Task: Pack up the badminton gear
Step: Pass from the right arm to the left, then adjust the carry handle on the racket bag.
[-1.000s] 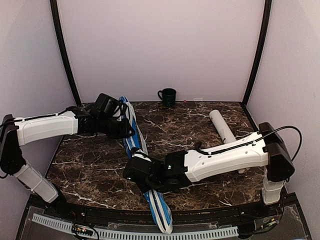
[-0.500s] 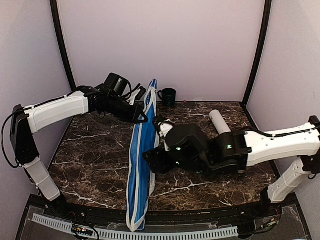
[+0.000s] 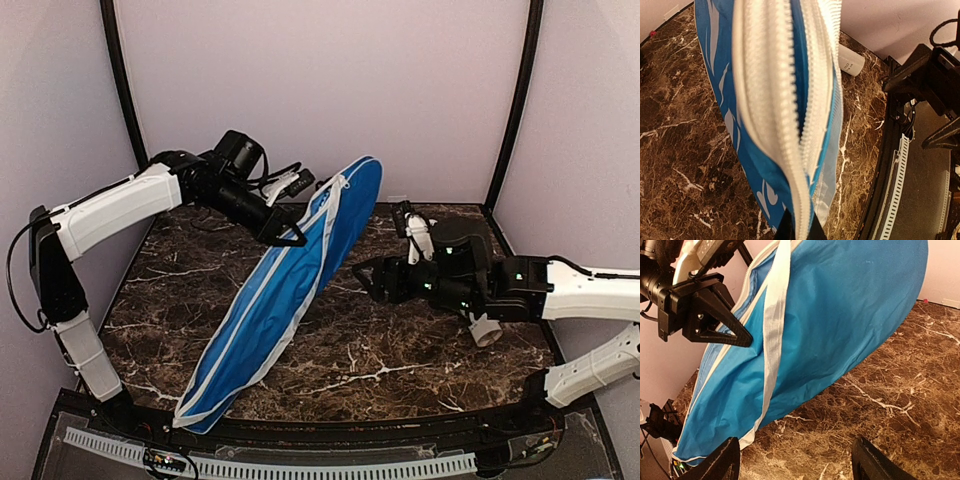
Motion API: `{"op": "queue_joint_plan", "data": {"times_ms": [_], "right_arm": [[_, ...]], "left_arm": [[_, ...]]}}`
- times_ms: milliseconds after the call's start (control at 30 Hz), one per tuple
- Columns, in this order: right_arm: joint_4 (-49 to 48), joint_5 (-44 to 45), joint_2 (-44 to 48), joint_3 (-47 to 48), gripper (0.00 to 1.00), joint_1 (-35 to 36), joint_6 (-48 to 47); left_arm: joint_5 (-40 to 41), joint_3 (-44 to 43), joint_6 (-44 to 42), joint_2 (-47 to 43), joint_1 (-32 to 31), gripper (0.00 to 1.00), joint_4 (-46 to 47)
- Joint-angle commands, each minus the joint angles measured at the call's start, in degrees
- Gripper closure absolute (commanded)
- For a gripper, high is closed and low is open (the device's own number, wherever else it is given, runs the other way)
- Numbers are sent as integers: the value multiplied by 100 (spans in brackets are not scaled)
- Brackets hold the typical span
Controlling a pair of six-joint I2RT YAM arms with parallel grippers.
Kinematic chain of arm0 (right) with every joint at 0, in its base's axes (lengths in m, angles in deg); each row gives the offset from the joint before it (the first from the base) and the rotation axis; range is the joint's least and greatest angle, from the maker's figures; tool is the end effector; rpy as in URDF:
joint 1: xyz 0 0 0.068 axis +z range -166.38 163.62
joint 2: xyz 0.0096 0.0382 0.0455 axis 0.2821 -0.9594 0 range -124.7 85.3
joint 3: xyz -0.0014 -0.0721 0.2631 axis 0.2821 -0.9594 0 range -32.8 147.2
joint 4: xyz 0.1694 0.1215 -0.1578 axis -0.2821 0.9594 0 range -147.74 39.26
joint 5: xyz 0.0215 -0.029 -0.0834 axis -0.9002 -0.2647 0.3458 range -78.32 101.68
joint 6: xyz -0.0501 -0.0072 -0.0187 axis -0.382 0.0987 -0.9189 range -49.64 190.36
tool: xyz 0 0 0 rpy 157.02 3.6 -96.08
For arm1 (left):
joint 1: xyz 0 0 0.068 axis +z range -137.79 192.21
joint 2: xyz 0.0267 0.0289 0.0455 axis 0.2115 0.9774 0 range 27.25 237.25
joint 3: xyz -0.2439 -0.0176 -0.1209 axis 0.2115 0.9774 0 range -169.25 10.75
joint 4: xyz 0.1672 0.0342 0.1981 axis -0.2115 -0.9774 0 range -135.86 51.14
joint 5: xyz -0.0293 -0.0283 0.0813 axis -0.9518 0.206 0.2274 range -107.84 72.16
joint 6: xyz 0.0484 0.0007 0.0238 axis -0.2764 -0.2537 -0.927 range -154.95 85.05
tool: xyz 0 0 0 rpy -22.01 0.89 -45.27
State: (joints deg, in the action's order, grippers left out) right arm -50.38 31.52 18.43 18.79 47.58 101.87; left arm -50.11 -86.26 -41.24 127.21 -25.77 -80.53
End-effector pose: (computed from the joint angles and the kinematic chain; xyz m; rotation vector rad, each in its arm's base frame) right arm 0.1282 0.2351 0.3083 -0.3360 1.9908 0.7535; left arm 0.2938 -0.2534 0.3476 1.1578 2.0863 -0.9297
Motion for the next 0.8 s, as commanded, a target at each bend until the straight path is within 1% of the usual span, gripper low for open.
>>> {"op": "queue_joint_plan", "data": {"times_ms": [0, 67, 133, 233, 400, 467, 500, 533, 567, 600, 633, 667, 767], "right_arm": [[-896, -616, 132, -167, 24, -158, -98], [-1005, -492, 126, -224, 27, -192, -11], [-1041, -421, 166, -291, 35, -257, 65], [-1309, -673, 306, -464, 43, -420, 167], [-1579, -887, 636, -770, 47, -674, 358], [-1581, -990, 691, -816, 54, -802, 434], [-1618, -1098, 688, -825, 56, -845, 439], [-1669, -1237, 674, -818, 56, -857, 402], [-1744, -1447, 625, -797, 54, -859, 337], [-1860, -1779, 559, -786, 49, -859, 228], [-2011, -2214, 451, -803, 46, -859, 189], [-2099, -2401, 355, -811, 46, -855, 199], [-2277, -2407, 113, -937, 48, -851, 389]], "left_arm": [[-266, 100, -416, -305, -240, 100, -51], [-218, 308, -440, -406, -373, 100, 93], [-211, 498, -451, -515, -491, 100, 240], [-208, 734, -442, -659, -612, 100, 386], [-175, 1003, -378, -798, -687, 100, 560], [-199, 1041, -369, -806, -716, 100, 580], [-193, 1050, -369, -799, -732, 100, 584], [-162, 1056, -354, -802, -749, 100, 600], [-143, 1075, -329, -803, -754, 100, 625], [-107, 1093, -289, -803, -762, 100, 668], [-49, 1104, -239, -810, -764, 100, 715], [-26, 1124, -218, -811, -764, 100, 762], [-60, 1221, -146, -868, -781, 100, 1000]]}}
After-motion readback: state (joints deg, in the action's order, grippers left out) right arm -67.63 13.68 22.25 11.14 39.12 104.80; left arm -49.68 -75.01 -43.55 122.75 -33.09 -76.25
